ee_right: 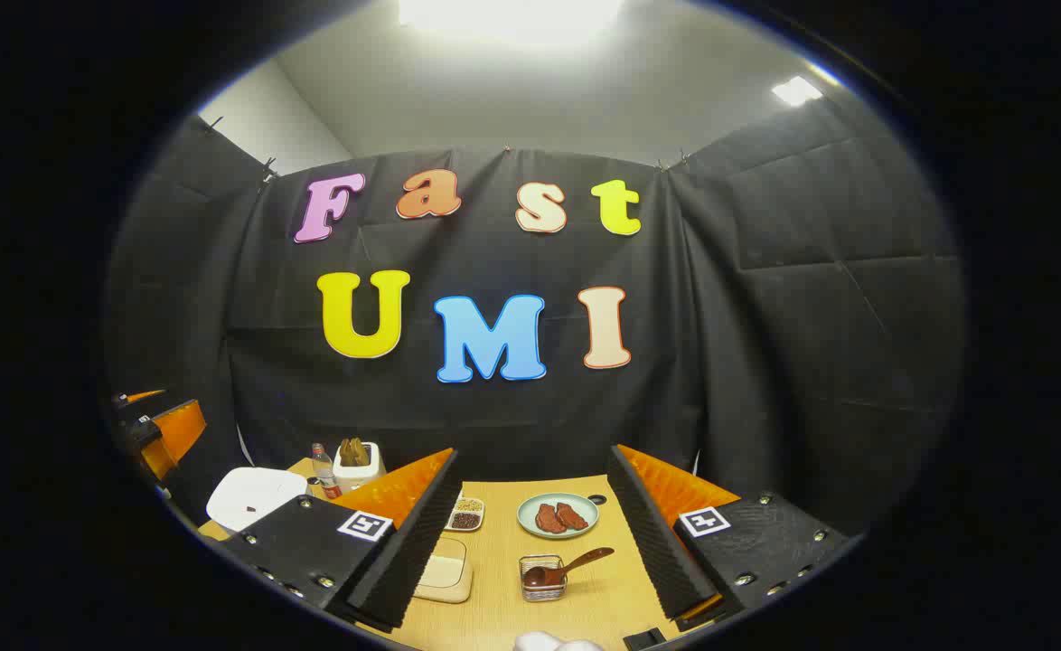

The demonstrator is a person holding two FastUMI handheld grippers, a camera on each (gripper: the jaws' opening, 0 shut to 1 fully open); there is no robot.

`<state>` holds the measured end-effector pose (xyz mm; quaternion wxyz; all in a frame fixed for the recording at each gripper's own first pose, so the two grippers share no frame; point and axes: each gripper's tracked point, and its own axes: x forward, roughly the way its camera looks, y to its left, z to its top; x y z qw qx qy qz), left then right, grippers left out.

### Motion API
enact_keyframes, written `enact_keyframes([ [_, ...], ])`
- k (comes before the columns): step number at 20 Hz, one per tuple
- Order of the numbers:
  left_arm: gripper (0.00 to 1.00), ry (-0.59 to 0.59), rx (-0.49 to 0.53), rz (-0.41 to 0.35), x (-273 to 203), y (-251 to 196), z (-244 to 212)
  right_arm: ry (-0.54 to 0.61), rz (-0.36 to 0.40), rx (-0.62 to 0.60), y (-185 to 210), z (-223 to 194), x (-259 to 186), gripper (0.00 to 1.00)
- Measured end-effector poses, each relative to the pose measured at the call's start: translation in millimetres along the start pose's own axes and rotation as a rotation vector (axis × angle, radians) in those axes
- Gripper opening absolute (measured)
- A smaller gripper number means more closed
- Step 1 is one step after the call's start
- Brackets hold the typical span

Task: Close the left gripper, press the button to open the rice cooker; take a wooden spoon from the chopstick holder with the right hand, scoop a spoonful of rice and pour it into the rice cooker, then put the wooden spoon back into the chopstick holder.

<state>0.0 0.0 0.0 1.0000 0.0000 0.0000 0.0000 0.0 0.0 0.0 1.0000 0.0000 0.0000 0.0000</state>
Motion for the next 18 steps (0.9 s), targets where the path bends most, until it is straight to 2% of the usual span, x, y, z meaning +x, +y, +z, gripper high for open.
enact_keyframes([
  [15,0.99,-0.012,0.007,-0.010,0.8,-2.6,4.2,0.000,0.016,-0.003,8.1,-1.3,1.4,0.99],
  [18,0.99,0.005,-0.007,-0.034,3.0,-5.2,-2.5,0.002,0.018,-0.015,9.3,-2.8,2.3,0.99],
])
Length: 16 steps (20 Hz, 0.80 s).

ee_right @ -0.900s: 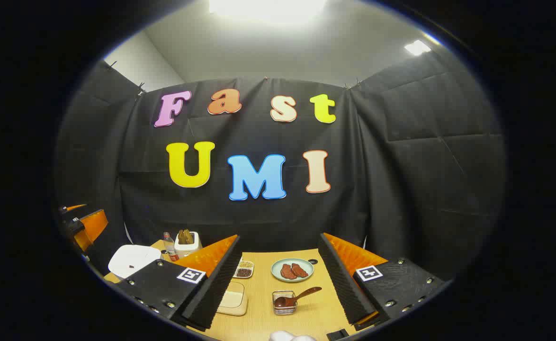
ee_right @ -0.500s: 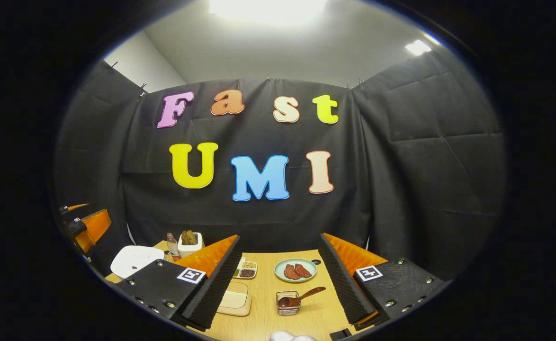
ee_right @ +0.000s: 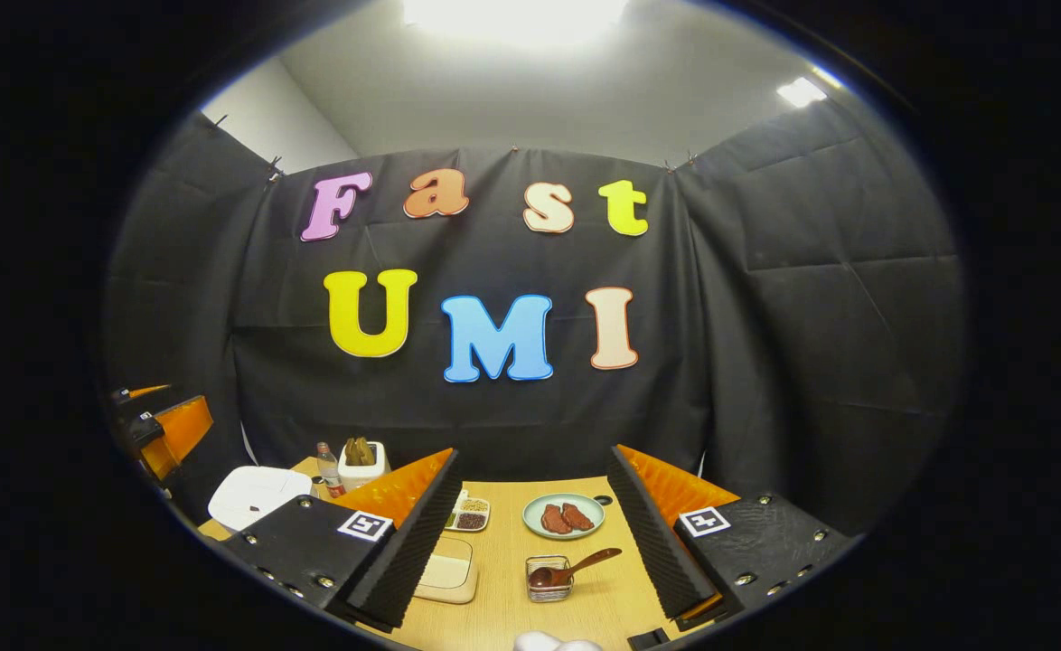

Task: Close the left gripper, press the button to open the rice cooker; take a wooden spoon from the chopstick holder with the right hand, scoop a spoonful of rice and pour it into the rice cooker, then put the wooden spoon back into the chopstick holder.

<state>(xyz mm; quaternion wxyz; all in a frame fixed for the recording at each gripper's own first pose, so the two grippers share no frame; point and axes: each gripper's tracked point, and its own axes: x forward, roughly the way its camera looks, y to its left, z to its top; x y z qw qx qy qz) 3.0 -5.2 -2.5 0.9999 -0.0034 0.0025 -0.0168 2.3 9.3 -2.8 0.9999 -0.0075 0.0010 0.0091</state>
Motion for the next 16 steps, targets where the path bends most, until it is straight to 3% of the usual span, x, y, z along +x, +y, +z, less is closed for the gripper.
enact_keyframes([
  [1,0.99,0.005,-0.001,0.001,3,1,0,0.004,0.000,-0.001,0,0,0,0.99],
  [5,0.12,0.038,-0.029,0.073,21,27,-11,0.008,0.001,-0.009,2,-1,1,1.00],
  [6,0.10,0.064,-0.022,0.067,22,25,-20,0.008,0.001,-0.015,2,-1,1,0.99],
  [11,0.08,0.146,0.002,0.193,61,77,-55,0.026,0.002,-0.045,7,-4,3,0.99],
  [16,0.08,0.362,-0.084,0.289,100,135,-161,0.053,0.002,-0.085,17,-11,6,1.00],
])
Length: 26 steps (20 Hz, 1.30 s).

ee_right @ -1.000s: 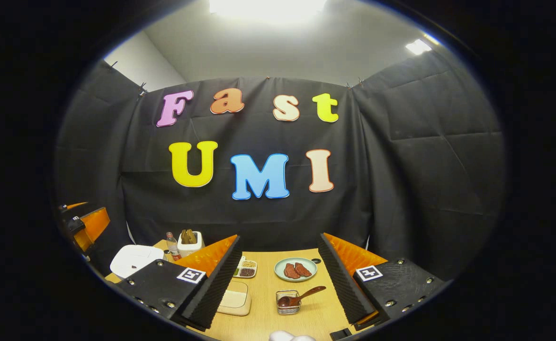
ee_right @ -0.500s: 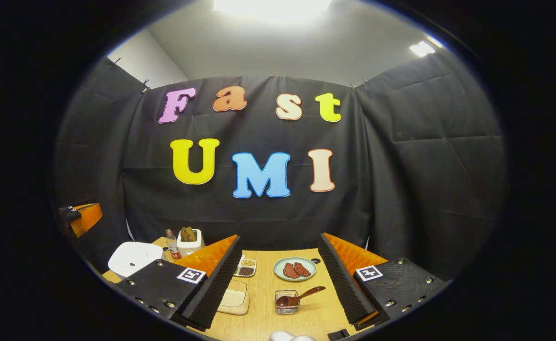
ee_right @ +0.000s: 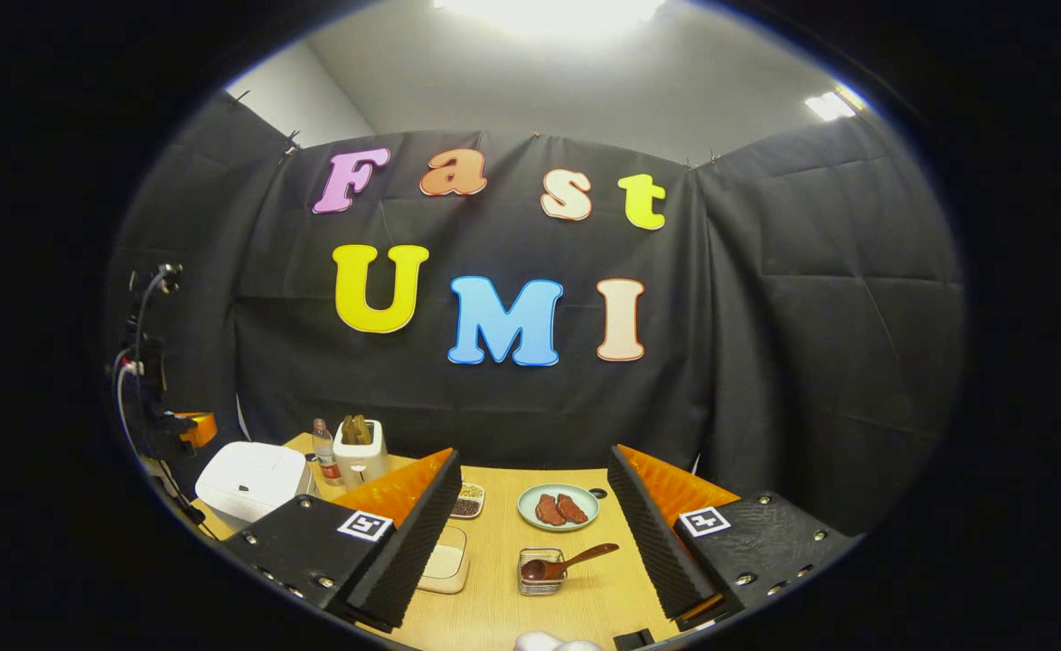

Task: Close the left gripper, press the button to open the rice cooker; take a wooden spoon from the chopstick holder with the right hand, scoop a spoonful of rice and pour it into the rice cooker, then put the wooden spoon back into the chopstick holder.

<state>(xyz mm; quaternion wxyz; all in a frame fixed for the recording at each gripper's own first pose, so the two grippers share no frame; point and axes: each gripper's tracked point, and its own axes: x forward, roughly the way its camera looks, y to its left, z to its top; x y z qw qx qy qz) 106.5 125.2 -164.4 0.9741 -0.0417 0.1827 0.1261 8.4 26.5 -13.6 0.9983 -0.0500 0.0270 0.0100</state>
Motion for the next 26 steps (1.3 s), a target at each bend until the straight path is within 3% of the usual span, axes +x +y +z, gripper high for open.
enact_keyframes([
  [7,0.08,0.202,0.008,0.079,58,28,-92,0.062,0.010,-0.037,18,-21,6,0.99],
  [14,0.10,0.301,0.005,0.102,72,38,-135,0.085,0.022,-0.042,27,-31,8,1.00],
  [19,0.08,0.260,0.068,0.105,76,39,-128,0.098,0.021,-0.032,25,-35,9,1.00],
  [26,0.09,0.391,0.014,0.080,79,39,-134,0.113,0.044,-0.014,35,-40,10,0.99],
])
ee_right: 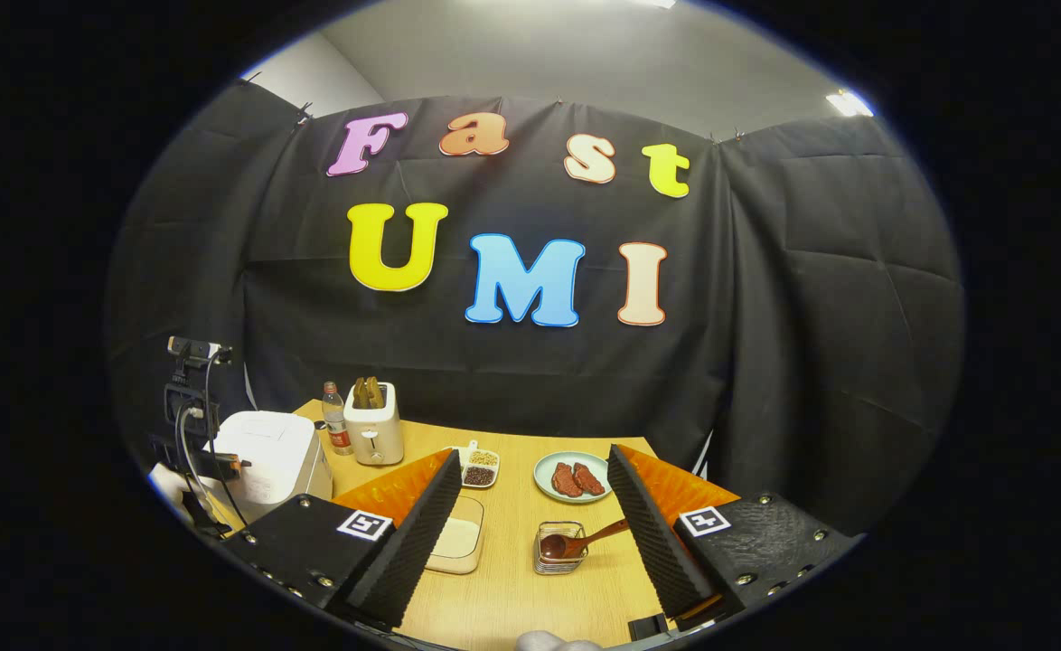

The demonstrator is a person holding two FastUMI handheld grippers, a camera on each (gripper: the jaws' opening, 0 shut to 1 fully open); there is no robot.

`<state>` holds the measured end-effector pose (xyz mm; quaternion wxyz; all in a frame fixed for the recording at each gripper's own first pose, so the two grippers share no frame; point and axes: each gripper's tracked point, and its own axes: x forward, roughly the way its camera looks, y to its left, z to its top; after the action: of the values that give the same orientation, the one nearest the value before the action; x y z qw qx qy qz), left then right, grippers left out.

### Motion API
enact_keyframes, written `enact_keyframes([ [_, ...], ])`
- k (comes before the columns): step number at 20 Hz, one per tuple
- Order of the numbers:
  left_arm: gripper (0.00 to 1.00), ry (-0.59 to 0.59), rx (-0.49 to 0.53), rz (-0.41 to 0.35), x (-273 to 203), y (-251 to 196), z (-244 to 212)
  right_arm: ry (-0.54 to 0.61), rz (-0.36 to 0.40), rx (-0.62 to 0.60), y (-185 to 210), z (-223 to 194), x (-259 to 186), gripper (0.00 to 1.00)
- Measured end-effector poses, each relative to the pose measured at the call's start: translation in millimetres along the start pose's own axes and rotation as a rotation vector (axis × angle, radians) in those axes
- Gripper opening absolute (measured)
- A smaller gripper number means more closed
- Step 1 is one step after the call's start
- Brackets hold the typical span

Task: Close the left gripper, press the button to open the rice cooker; take a wooden spoon from the chopstick holder with the right hand, scoop a spoonful of rice and pour it into the rice cooker, then put the wooden spoon back into the chopstick holder.

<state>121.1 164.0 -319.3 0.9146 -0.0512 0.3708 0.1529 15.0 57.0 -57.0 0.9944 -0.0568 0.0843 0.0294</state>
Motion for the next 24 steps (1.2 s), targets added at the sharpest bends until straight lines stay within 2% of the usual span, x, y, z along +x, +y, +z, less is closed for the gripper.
enact_keyframes([
  [2,0.10,0.057,-0.010,-0.036,8,-3,-4,-0.004,0.009,-0.001,2,0,-1,0.99],
  [3,0.09,0.025,-0.022,-0.042,7,-4,5,-0.005,0.011,-0.002,3,1,-1,0.99],
  [4,0.10,0.066,-0.034,-0.040,12,-4,0,-0.007,0.013,-0.003,4,1,-3,0.99],
  [8,0.09,-0.046,0.023,-0.011,8,-3,9,-0.018,0.000,-0.015,-4,2,-4,0.99],
  [11,0.10,-0.259,0.063,0.023,-8,0,46,-0.057,-0.018,-0.008,-11,9,-7,1.00],
  [13,0.09,-0.435,0.059,0.047,-42,5,86,-0.094,-0.032,-0.008,-16,14,-7,1.00],
  [15,0.10,-0.598,0.050,0.035,-82,2,124,-0.129,-0.039,-0.014,-17,18,-8,0.99],
  [16,0.15,-0.642,0.042,0.014,-93,-2,132,-0.142,-0.039,-0.014,-17,19,-8,0.99],
  [19,0.73,-0.689,0.076,-0.075,-122,-26,136,-0.155,-0.042,0.008,-20,21,-6,0.99],
  [20,0.93,-0.721,0.084,-0.075,-133,-26,142,-0.163,-0.040,0.016,-20,22,-5,1.00],
  [24,0.93,-0.810,0.084,-0.125,-195,-36,149,-0.196,-0.043,0.047,-23,29,-3,0.99],
])
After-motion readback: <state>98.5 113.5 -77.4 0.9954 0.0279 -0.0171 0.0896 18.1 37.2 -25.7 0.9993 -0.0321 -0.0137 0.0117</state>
